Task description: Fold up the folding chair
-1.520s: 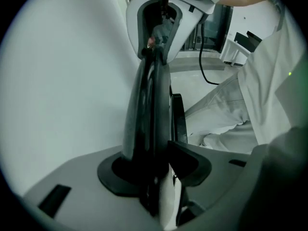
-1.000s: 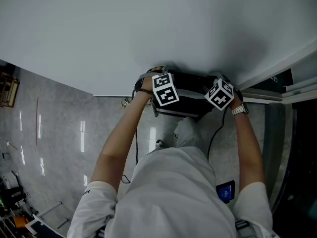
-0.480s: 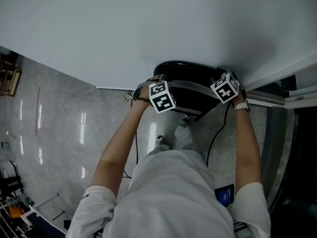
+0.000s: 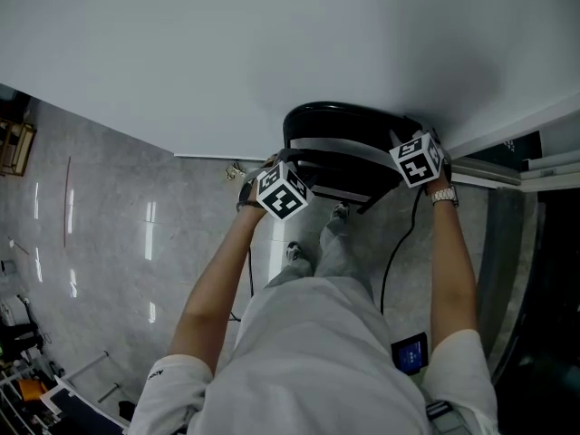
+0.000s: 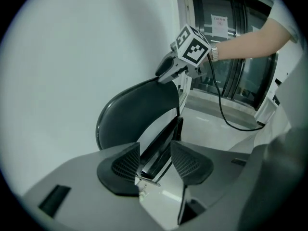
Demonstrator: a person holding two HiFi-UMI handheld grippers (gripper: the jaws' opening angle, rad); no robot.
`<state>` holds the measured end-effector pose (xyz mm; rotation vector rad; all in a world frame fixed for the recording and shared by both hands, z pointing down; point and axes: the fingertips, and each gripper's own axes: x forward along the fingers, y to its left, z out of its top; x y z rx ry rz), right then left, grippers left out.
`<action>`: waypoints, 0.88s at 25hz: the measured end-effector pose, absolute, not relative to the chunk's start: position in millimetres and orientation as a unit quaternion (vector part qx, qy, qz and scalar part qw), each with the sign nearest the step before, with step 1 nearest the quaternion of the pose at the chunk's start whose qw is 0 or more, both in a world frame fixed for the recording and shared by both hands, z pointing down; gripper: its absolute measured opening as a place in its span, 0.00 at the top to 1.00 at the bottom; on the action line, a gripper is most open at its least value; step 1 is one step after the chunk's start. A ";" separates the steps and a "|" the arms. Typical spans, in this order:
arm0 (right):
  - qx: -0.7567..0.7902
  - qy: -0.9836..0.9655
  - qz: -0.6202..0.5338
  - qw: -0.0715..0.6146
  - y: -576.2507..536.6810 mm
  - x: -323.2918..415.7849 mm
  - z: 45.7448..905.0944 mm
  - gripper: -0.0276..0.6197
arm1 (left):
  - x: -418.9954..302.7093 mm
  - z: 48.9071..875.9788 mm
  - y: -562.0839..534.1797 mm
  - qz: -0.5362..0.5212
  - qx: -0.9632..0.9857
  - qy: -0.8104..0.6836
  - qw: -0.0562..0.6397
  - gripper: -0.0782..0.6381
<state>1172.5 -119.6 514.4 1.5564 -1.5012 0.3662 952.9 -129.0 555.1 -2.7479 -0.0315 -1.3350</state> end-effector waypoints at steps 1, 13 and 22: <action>0.649 -0.607 0.149 0.433 -116.9 1169.8 509.3 0.70 | 948.2 554.5 -127.3 -0.431 -0.902 -0.005 0.032 0.60; 0.723 -0.632 0.195 0.198 -59.9 1062.8 463.1 0.95 | 892.1 508.2 -112.1 -0.306 -0.945 0.094 -0.066 0.86; 0.681 -0.698 0.182 0.128 -32.4 969.3 432.9 0.95 | 837.8 465.5 -85.3 -0.215 -0.953 0.188 -0.102 0.87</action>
